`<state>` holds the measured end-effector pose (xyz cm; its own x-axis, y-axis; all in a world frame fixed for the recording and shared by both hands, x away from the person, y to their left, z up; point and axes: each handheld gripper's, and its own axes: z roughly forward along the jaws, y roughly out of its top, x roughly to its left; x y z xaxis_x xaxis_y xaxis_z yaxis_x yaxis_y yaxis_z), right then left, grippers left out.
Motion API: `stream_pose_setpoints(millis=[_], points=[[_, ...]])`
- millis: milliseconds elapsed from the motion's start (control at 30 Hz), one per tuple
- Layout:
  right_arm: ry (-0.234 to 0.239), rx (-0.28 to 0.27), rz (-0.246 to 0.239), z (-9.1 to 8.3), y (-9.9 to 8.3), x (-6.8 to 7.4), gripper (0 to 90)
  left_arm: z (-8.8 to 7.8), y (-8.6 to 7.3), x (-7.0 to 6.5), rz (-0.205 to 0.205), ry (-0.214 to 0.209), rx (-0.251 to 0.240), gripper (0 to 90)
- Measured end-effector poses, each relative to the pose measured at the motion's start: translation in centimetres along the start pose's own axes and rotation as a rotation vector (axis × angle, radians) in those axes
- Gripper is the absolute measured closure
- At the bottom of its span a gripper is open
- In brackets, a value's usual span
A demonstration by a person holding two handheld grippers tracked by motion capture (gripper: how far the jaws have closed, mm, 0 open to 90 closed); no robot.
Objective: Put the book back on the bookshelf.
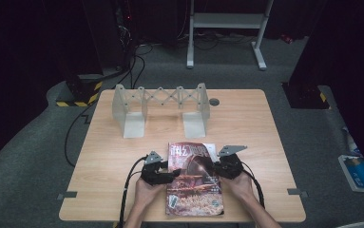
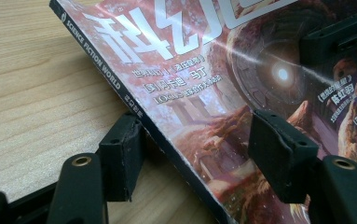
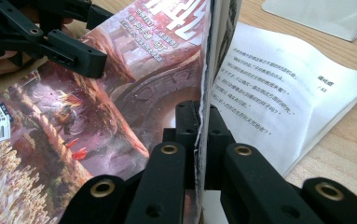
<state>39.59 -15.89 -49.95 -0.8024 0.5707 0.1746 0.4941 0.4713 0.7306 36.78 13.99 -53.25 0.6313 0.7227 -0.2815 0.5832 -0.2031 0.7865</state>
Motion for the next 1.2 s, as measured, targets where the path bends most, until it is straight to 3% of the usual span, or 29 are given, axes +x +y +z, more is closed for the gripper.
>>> stream_pose_setpoints(millis=[167,300,500,867,1200], points=[[0.007,-0.018,-0.026,-0.1,-0.1,0.1,88.2,0.0,0.0,0.0,-0.005,-0.005,-0.001,38.4],[0.015,-0.019,-0.01,-0.1,-0.2,-0.2,86.0,0.0,0.0,0.0,-0.002,0.001,-0.001,38.8],[-0.057,0.017,0.011,0.2,-0.4,-0.2,70.7,0.0,-0.1,-0.2,0.015,0.009,0.002,44.0],[-0.092,0.026,0.082,-0.5,-1.0,-0.6,59.5,0.0,0.0,-0.2,0.018,0.02,0.002,44.7],[-0.123,-0.014,0.214,-2.5,-3.0,-2.4,61.9,0.1,0.0,-0.2,0.014,0.021,0.002,44.9]])
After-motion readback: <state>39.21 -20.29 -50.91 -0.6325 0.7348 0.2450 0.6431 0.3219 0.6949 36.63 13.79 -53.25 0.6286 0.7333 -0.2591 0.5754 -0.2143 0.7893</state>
